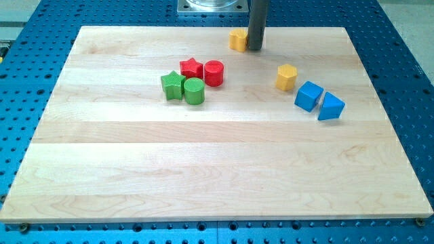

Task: Push the hexagon into the heart

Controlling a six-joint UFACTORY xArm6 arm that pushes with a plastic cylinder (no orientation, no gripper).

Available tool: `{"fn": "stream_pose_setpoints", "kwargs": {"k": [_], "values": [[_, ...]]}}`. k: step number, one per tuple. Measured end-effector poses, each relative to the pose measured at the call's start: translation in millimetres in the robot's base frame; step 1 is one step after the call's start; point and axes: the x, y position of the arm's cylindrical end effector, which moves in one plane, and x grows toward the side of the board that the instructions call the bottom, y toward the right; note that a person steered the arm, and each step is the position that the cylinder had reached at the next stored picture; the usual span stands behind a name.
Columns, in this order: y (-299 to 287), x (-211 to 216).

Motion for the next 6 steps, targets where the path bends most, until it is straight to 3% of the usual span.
{"fn": "stream_pose_setpoints", "kwargs": {"k": [2,3,4,5,6], "values": [[-27,-9],[37,18],[119,18],[120,73],[78,119]]}}
